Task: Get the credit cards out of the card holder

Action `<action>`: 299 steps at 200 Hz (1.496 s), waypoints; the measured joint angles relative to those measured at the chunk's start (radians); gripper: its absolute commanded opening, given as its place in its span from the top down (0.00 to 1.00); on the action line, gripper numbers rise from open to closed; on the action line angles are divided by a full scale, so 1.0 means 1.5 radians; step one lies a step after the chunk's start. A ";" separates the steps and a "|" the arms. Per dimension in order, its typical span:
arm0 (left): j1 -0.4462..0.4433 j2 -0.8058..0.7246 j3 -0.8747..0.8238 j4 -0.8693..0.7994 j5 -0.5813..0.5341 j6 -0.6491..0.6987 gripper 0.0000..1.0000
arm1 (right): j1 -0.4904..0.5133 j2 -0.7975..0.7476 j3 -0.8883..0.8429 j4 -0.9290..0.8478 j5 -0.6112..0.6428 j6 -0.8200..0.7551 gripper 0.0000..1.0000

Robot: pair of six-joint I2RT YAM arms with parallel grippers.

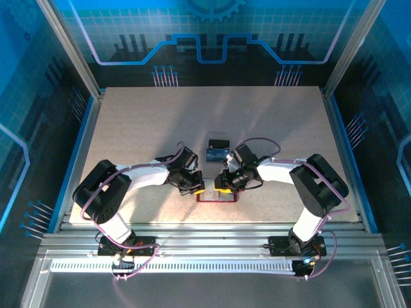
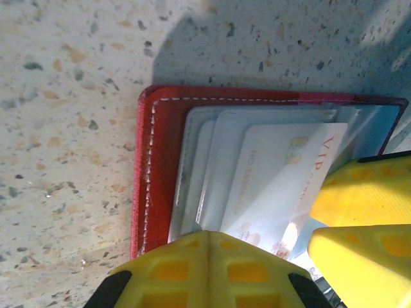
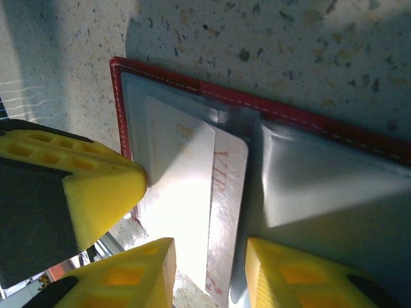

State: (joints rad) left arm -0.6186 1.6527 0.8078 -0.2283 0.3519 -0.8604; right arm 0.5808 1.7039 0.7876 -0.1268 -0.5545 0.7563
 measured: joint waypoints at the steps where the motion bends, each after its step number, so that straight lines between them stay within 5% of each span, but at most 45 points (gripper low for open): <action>1: 0.000 0.000 0.000 0.000 0.000 0.000 0.99 | 0.000 0.000 -0.001 0.001 0.000 0.000 0.67; 299: -0.009 0.012 0.019 -0.018 0.000 0.004 1.00 | -0.047 -0.026 -0.091 0.155 -0.073 0.079 0.91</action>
State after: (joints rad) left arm -0.6315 1.6714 0.8356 -0.2546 0.3515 -0.8539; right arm 0.5110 1.6646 0.6510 0.1062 -0.6643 0.8753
